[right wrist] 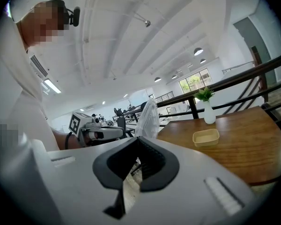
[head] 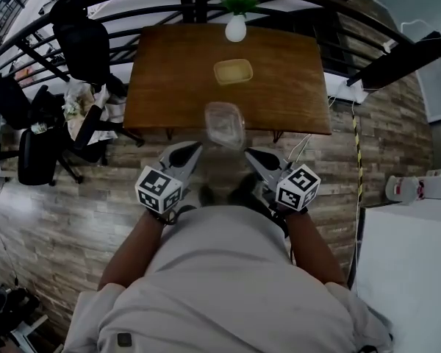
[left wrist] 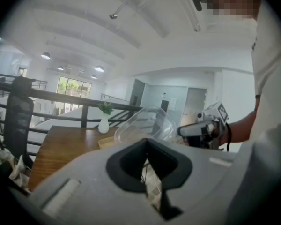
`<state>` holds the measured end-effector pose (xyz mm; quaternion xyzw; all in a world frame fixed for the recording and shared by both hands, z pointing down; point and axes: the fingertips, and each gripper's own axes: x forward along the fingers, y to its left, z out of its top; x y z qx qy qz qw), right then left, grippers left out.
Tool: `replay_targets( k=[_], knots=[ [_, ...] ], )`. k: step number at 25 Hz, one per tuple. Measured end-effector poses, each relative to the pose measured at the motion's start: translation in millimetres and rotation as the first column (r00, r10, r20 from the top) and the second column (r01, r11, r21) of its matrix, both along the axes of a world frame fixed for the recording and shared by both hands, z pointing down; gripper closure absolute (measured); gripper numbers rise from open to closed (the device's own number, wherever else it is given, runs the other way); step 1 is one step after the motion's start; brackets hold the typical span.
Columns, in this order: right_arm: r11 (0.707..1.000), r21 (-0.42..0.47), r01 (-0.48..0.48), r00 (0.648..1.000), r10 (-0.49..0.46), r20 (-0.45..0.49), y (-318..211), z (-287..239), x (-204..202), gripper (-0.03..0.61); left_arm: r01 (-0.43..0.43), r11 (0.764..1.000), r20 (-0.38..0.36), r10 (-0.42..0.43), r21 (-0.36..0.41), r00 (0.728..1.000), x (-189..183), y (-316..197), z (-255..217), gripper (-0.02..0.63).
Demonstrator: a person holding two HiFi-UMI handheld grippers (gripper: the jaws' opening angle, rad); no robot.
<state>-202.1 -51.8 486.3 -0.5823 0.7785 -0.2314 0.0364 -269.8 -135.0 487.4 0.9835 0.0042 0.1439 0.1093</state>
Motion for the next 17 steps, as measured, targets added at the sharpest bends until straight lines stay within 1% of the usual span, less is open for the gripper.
replay_targets(
  k=[8,17],
  knots=[
    [0.999,-0.002,-0.040,0.999,0.040,-0.027,9,-8,1,0.572,-0.049,0.999,-0.016,0.049,-0.005,0.999,5,10,-5,0.610],
    [0.999,0.000,-0.041,0.999,0.041,-0.035,7,-13,4,0.572,-0.057,0.998,-0.019,0.056,-0.014,0.998,10,11,-6,0.611]
  ],
)
